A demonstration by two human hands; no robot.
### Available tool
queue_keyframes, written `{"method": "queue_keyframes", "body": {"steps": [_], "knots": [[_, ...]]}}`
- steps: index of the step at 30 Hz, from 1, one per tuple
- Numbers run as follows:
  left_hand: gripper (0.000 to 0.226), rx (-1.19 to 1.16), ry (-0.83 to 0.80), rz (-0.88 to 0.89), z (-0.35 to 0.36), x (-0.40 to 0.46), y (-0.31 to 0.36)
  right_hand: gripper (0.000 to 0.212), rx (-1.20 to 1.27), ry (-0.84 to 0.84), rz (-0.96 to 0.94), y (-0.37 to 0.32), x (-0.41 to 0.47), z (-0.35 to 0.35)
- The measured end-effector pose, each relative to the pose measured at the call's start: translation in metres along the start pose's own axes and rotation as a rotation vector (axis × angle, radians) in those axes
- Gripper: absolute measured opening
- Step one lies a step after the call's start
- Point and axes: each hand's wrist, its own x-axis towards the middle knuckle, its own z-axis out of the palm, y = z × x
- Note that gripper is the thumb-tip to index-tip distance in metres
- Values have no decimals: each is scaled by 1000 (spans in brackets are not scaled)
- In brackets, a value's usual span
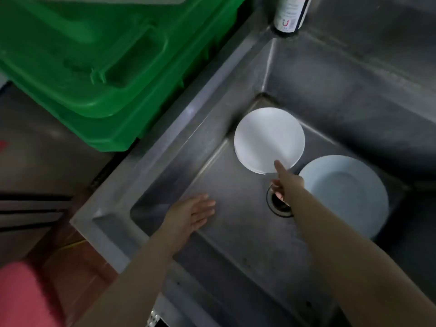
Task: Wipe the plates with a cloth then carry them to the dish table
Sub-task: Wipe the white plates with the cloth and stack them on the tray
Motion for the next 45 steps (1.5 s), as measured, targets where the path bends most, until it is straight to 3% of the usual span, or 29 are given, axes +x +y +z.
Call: {"method": "queue_keyframes", "body": {"steps": [5, 11, 18, 21, 26, 38, 45], "knots": [[23, -27, 39, -47, -6, 10, -3, 36, 97, -46, 12, -7, 10, 16], [23, -38, 75, -59, -9, 10, -8, 21, 115, 21, 6, -2, 24, 19], [21, 30, 79, -46, -6, 8, -12, 8, 256, -79, 74, -3, 28, 11], [19, 54, 92, -43, -5, 8, -11, 7, 264, -38, 94, -6, 28, 14], [19, 103, 119, -38, -3, 5, -10, 32, 231, 82, 26, -1, 32, 13], [21, 158, 108, -33, -2, 5, -11, 16, 152, 53, -37, -4, 40, 0], [20, 14, 84, -54, -5, 6, -9, 9, 199, -62, -33, 17, 27, -10]]}}
